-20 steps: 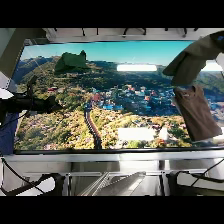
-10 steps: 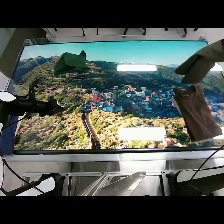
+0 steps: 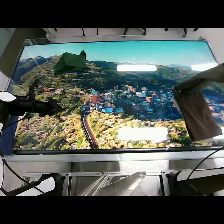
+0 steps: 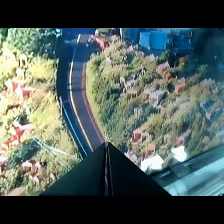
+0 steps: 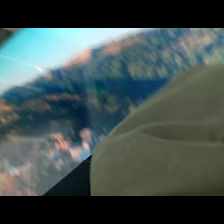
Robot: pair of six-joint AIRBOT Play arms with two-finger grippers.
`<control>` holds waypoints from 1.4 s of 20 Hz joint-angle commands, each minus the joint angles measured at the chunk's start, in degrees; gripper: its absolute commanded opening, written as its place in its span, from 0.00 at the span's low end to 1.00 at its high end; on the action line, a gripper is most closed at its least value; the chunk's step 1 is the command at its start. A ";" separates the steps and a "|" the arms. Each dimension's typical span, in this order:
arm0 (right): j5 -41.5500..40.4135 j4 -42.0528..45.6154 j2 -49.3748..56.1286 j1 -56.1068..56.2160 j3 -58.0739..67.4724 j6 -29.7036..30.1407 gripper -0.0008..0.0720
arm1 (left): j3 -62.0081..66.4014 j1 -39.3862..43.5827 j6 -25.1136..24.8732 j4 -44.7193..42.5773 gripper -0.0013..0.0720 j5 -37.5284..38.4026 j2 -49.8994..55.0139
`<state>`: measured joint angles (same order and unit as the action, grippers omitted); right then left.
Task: Fold the shirts.
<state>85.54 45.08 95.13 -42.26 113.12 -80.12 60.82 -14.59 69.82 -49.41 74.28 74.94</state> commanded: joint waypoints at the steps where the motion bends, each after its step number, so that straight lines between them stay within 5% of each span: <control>1: 9.68 18.29 -4.33 -0.96 -4.83 -7.54 0.04 | 0.02 0.02 -0.52 0.00 0.04 -2.49 -0.04; 13: -2.93 32.26 -18.21 -1.73 -41.07 -11.45 0.08 | 1.20 0.02 -2.89 0.04 0.04 2.14 -0.02; 14: -3.30 31.67 -18.25 -2.05 -41.03 -11.41 0.42 | 1.77 0.04 -2.69 0.09 0.04 2.23 -0.04; 15: -3.23 30.99 -18.38 -2.34 -40.98 -11.43 0.90 | 2.36 0.04 -2.62 0.11 0.04 2.12 -0.04; 16: -2.47 30.91 -18.80 -2.75 -40.87 -11.43 0.98 | 2.97 0.04 -2.25 0.13 0.04 2.08 -0.02; 19: 3.17 31.89 -22.91 -6.36 -40.63 -12.00 0.98 | 4.68 0.02 -2.27 0.02 0.04 2.19 -0.04; 24: 4.37 37.44 -40.89 -9.81 -40.70 -22.80 0.94 | 6.64 1.42 -1.09 0.11 0.04 -1.60 -0.02; 25: 2.91 35.80 -44.46 -8.44 -40.74 -24.06 0.77 | 6.64 2.27 -1.18 0.09 0.04 -1.86 -0.02; 28: -4.52 20.15 -51.12 4.63 -41.05 -26.08 0.73 | 6.60 5.77 -1.16 0.07 0.04 -1.16 -0.02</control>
<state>86.26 75.61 50.37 -45.25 72.31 -102.28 67.18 -11.22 68.49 -49.28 73.45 74.94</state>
